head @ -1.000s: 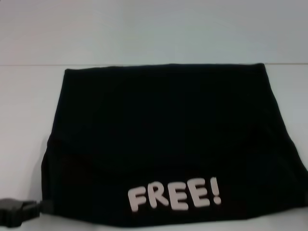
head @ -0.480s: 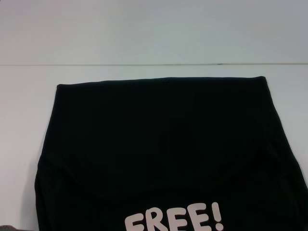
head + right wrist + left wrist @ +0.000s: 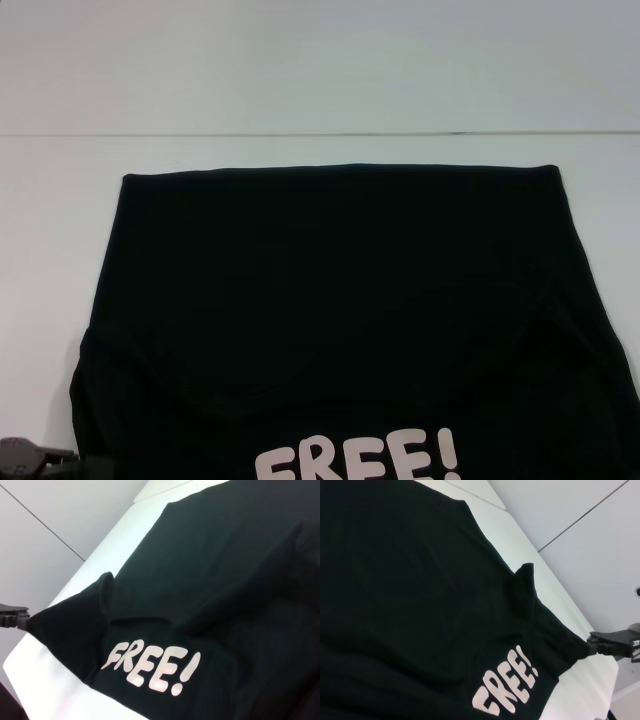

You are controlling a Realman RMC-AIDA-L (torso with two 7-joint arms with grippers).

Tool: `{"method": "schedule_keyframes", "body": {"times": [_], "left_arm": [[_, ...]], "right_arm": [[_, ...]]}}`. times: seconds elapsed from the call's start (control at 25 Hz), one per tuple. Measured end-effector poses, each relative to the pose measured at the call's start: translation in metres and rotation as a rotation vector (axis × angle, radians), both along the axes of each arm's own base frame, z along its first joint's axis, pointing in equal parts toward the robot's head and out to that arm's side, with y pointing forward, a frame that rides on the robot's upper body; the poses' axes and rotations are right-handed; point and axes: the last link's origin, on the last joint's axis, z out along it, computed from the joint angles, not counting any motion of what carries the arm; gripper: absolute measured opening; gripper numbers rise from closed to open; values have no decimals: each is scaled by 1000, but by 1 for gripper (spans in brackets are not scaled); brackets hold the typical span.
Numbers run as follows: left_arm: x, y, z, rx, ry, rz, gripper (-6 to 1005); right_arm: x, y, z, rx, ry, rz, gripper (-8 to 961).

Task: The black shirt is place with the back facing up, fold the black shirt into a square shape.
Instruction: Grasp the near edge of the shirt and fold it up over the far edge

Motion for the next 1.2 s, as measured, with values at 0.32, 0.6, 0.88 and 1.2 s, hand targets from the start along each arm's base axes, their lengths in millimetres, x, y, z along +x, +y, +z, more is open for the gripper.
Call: {"method": "schedule_keyframes", "body": {"times": [0.32,0.6,0.88,1.2], "left_arm": [[4,8,3,-1,7,-17,1],[9,32,13,49,23,1,2],[22,93,29,201,71,32,2],[36,173,30,381,221,120,2]], "right_arm": [[4,-11,-1,19,19,-29,34],[-3,16,11,125,17,14,34],[-18,70,27,253,-7,28,35],[-52,148,19,289,-93,-14,35]]}}
